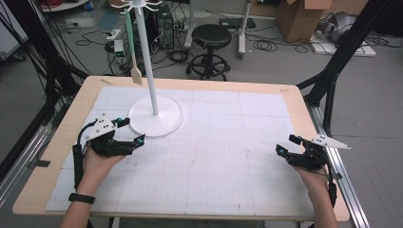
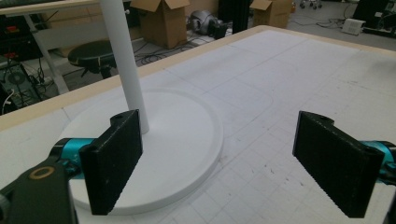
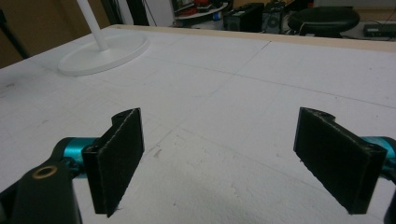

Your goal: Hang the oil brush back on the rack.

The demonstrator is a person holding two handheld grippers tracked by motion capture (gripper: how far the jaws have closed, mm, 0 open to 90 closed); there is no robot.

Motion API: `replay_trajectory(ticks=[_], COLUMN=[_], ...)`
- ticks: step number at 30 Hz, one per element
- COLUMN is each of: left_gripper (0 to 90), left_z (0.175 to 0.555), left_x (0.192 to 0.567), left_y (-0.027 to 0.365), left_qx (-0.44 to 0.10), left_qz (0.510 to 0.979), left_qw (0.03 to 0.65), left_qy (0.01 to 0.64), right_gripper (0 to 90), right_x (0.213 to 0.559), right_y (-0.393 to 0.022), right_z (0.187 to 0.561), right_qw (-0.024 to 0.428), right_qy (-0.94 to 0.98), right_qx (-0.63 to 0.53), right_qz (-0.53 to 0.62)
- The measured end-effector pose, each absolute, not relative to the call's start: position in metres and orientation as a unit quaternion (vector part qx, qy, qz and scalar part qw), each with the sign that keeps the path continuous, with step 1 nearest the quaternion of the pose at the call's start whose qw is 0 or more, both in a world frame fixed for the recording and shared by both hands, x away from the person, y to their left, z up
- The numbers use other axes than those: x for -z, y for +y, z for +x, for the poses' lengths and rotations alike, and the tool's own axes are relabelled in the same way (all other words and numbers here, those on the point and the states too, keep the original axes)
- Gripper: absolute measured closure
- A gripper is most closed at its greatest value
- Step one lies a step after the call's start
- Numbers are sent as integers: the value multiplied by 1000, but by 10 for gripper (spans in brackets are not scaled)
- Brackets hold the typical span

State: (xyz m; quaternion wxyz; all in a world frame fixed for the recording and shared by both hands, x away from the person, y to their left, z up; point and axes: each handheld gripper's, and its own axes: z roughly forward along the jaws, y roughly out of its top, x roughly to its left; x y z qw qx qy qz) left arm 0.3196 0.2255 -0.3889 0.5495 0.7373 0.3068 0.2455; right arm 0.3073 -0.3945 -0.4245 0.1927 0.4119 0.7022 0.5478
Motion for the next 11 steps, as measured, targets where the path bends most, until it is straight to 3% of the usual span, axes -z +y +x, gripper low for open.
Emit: replay_trajectory(ticks=[11], left_gripper=[165], left_z=[321], left_x=[390], left_y=[225], left_qx=[-237], left_qz=[740], left_qw=[547], left_qy=[311], right_gripper=[154], right_x=[425], right_y=[-395], right_z=[308], right_qw=[194], right_qy=[702], right_qx=[-548], right_qz=[410])
